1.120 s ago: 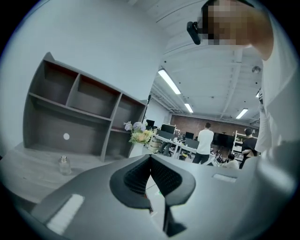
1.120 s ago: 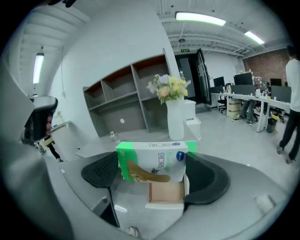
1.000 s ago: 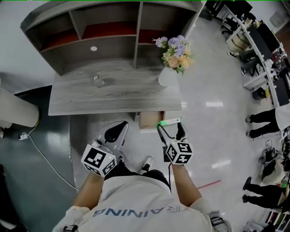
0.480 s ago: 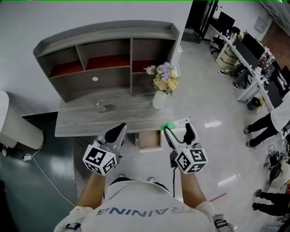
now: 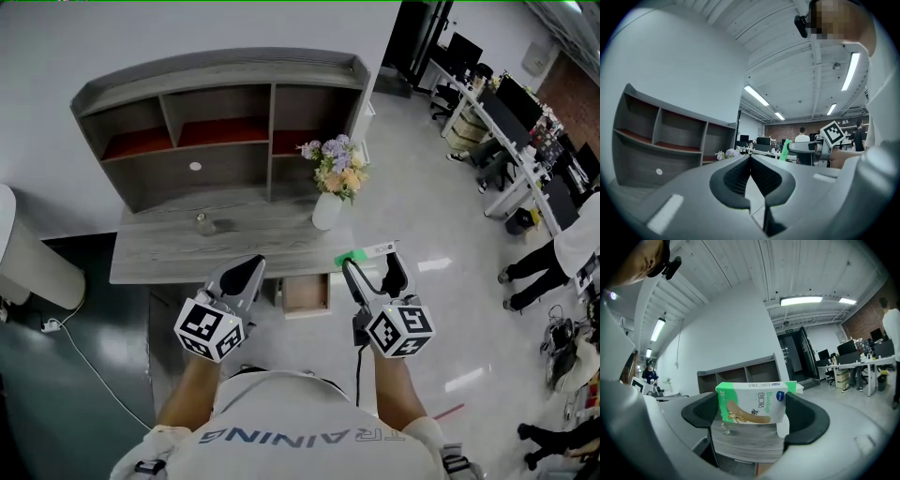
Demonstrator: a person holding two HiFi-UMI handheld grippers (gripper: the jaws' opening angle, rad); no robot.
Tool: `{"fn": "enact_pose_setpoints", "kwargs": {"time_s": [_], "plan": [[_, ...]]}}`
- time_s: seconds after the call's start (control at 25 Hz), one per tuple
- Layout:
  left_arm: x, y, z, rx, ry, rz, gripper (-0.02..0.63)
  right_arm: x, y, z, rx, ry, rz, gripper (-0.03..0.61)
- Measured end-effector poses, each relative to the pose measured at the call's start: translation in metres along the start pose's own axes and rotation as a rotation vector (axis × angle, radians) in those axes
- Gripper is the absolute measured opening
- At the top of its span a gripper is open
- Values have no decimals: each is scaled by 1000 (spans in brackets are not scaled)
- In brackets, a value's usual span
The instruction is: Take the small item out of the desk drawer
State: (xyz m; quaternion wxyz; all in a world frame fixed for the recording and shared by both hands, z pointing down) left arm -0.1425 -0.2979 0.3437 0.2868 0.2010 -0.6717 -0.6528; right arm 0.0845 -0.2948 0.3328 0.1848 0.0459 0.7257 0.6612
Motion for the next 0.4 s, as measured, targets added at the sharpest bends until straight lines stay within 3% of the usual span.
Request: {"fn": "enact_pose_setpoints", "kwargs": {"time_s": [0.4], "plan": [[0, -4, 3, -3, 5, 5, -2, 7, 0, -1, 4, -13, -3, 468]]}}
Point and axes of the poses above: the fingertips, and each gripper's own axes: z backward along the fingers, x to its left, y out of its underside, the point moved 2 cm from there along z, backward along the fingers, and after that the axes turned 1 degree about -y, right-handed, at the moved point
